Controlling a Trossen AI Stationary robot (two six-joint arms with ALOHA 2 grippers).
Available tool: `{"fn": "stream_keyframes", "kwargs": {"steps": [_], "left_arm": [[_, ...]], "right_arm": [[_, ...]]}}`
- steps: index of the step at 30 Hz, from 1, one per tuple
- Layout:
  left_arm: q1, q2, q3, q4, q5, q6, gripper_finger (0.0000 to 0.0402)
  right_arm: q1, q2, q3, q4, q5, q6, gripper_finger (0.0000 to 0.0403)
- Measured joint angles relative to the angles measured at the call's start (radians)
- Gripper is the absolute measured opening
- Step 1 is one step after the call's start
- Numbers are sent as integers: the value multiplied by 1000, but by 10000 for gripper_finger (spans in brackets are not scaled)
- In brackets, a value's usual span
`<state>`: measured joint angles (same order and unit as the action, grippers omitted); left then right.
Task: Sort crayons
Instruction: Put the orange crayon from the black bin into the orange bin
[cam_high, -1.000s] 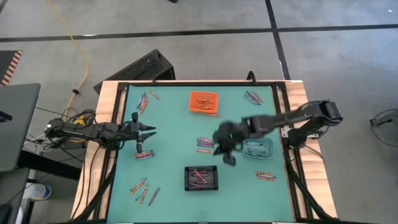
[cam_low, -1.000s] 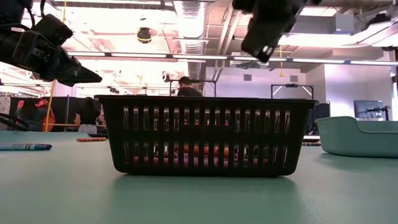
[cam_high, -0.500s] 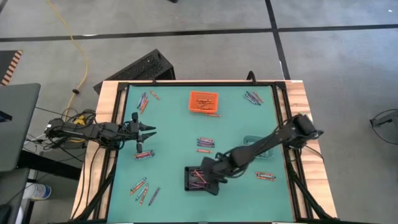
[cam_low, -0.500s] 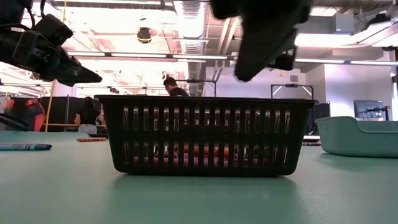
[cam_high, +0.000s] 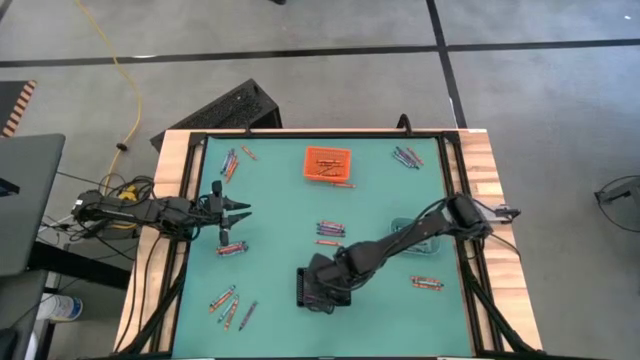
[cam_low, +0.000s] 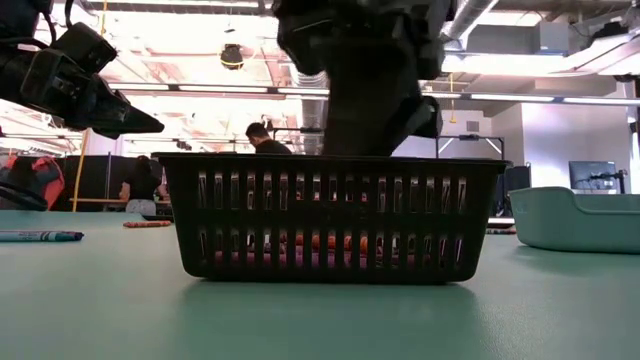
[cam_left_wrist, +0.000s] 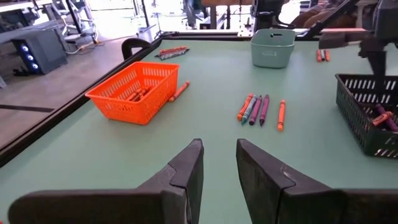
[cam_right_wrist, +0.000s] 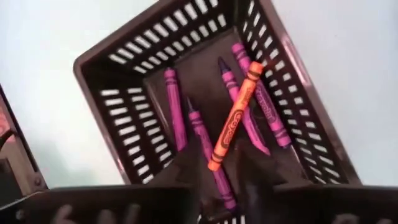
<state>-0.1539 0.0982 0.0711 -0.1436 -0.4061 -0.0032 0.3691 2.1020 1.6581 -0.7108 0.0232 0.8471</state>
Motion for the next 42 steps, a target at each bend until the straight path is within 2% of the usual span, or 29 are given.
{"fn": "stream_keyframes", "kwargs": {"steps": [6, 11, 17, 23, 33, 37, 42], "left_arm": [[0, 0, 0, 0, 0, 0, 86], [0, 0, 0, 0, 0, 0, 86], [0, 0, 0, 0, 0, 0, 86], [0, 0, 0, 0, 0, 0, 86], [0, 0, 0, 0, 0, 0, 86], [0, 0, 0, 0, 0, 0, 86], [0, 0, 0, 0, 0, 0, 86]], "right_arm": [[-22, 0, 2, 1, 4, 5, 169], [-8, 25, 4, 13, 30, 24, 181], [10, 64, 2, 44, 37, 38, 167], [20, 64, 2, 39, 164, 46, 143], [37, 143, 9, 104, 93, 46, 107], [35, 152, 9, 95, 97, 41, 96], [33, 125, 3, 93, 125, 11, 59]]}}
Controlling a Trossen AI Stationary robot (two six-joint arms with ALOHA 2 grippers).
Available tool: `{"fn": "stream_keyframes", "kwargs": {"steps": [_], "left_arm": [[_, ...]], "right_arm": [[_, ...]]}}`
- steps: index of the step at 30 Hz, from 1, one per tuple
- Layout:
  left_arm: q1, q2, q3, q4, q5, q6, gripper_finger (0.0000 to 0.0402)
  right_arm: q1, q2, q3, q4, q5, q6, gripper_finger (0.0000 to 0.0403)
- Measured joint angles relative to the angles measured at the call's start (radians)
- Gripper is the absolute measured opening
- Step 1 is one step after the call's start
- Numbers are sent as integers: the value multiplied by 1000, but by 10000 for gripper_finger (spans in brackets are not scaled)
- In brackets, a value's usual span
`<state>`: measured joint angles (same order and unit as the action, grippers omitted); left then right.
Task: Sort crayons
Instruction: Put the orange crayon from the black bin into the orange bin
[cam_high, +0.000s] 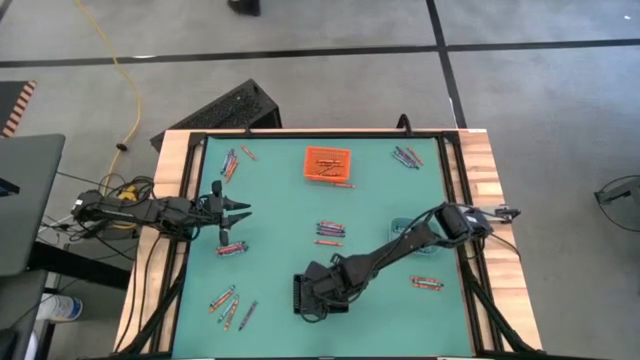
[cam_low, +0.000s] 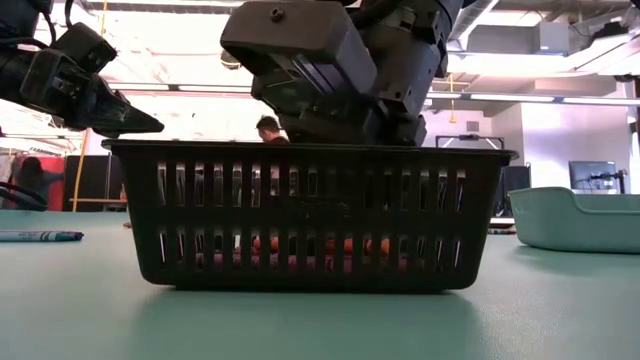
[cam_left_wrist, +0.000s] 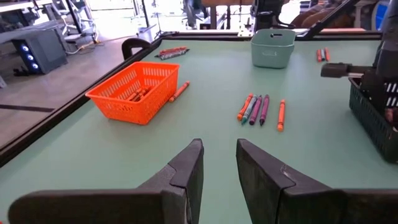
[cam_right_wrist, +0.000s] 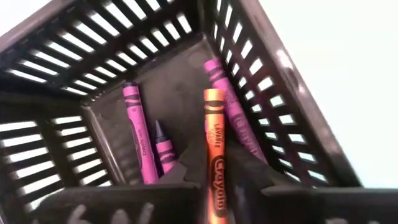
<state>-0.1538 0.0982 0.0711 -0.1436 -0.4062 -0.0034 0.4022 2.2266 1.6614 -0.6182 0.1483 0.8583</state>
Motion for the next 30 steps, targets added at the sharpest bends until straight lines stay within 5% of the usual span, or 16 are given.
{"fn": "stream_keyframes", "kwargs": {"steps": [6, 18, 30], "left_arm": [[0, 0, 0, 0, 0, 0, 86], [0, 0, 0, 0, 0, 0, 86], [0, 0, 0, 0, 0, 0, 86]], "right_arm": [[-11, -71, -3, -6, 13, -42, 8], [-77, -254, -2, -24, 16, -224, 13], [-505, -304, -1, -63, 33, -829, 12]]}}
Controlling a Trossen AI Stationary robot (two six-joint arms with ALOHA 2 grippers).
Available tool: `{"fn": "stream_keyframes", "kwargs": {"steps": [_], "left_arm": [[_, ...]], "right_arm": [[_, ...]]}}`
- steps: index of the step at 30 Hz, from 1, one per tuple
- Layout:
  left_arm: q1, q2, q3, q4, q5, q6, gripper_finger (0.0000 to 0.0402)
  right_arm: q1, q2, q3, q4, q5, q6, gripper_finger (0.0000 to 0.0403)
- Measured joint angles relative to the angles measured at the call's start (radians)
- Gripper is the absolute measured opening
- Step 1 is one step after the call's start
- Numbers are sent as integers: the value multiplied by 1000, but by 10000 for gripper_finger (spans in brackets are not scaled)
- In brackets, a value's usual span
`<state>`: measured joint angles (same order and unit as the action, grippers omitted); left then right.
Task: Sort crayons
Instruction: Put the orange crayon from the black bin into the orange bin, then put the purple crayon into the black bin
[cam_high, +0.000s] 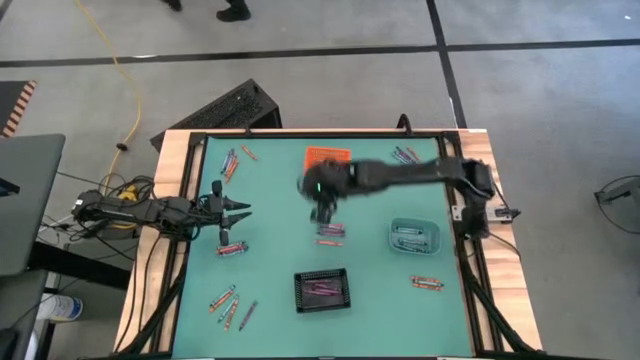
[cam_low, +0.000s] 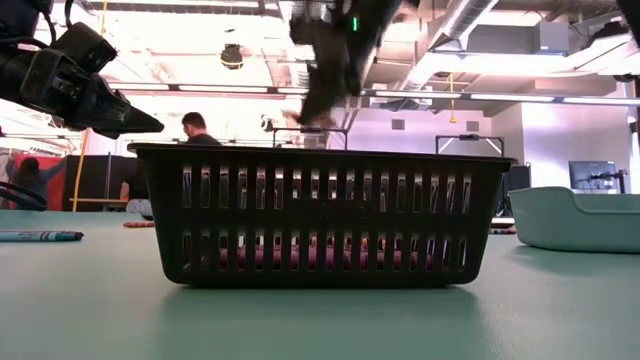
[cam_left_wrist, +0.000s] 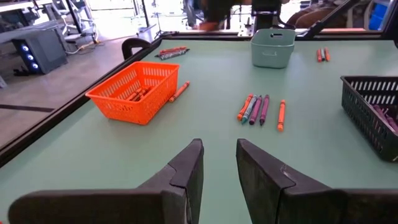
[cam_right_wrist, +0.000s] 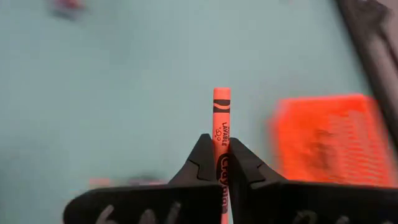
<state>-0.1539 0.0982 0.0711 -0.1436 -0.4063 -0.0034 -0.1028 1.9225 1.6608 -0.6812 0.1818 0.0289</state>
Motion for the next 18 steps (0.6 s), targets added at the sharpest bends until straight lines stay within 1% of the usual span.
{"fn": "stream_keyframes", "kwargs": {"steps": [6, 9, 12, 18], "left_arm": [[0, 0, 0, 0, 1, 0, 86], [0, 0, 0, 0, 1, 0, 86], [0, 0, 0, 1, 1, 0, 86], [0, 0, 0, 0, 1, 0, 86]], "right_arm": [[-235, 83, 0, 20, -56, -159, 16], [-316, 123, 0, 4, -69, -218, 25], [-359, 151, 0, 12, -101, -237, 41], [-376, 160, 0, 29, -105, -240, 78]]}}
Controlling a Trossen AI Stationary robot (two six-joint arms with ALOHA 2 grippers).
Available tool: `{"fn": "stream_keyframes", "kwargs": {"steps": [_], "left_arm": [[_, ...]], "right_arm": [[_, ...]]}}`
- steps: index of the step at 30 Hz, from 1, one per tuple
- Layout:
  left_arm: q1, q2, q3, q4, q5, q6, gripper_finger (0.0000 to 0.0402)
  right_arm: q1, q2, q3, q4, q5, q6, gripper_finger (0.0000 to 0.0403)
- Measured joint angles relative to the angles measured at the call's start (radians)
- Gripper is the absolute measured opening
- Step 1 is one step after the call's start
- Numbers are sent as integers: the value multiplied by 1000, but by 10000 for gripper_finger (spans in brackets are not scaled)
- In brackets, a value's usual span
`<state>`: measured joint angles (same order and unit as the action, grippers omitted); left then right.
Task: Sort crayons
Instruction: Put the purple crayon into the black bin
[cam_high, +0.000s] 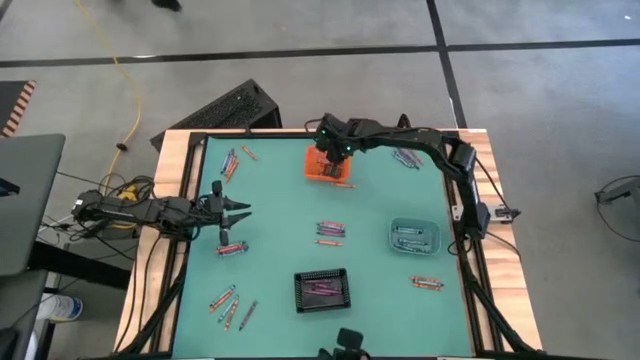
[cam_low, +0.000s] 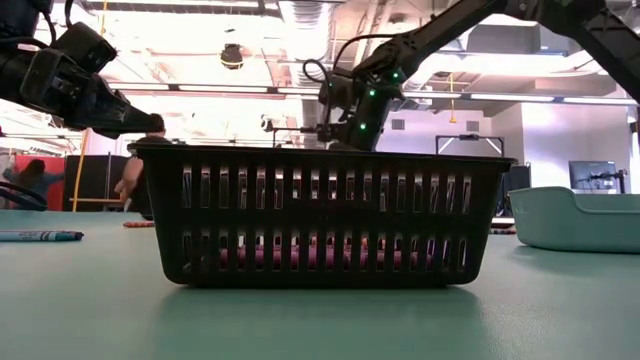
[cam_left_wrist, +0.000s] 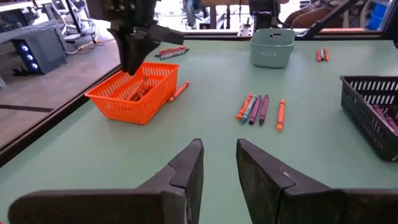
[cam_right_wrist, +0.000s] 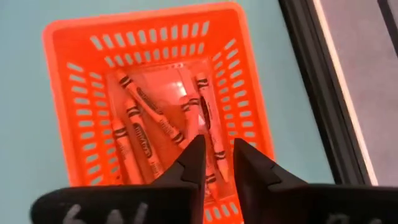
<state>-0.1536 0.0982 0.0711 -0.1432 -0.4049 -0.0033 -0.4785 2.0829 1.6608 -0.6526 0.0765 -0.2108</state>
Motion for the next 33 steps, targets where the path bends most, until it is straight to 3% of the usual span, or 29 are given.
{"fn": "stream_keyframes", "kwargs": {"steps": [5, 11, 16, 20, 26, 33], "left_arm": [[0, 0, 0, 0, 0, 0, 86], [0, 0, 0, 0, 0, 0, 86], [0, 0, 0, 0, 1, 0, 86], [0, 0, 0, 0, 0, 0, 86], [0, 0, 0, 0, 1, 0, 86], [0, 0, 0, 0, 2, 0, 86]], "right_arm": [[15, -51, 0, -40, 1, 57, 103], [83, -158, 0, -227, 1, 233, 110], [213, -233, -1, -378, 0, 312, 110], [352, -284, -60, -397, 1, 327, 111], [571, -394, -294, -229, 0, 411, 111], [783, -527, -634, 285, 54, 523, 111]]}}
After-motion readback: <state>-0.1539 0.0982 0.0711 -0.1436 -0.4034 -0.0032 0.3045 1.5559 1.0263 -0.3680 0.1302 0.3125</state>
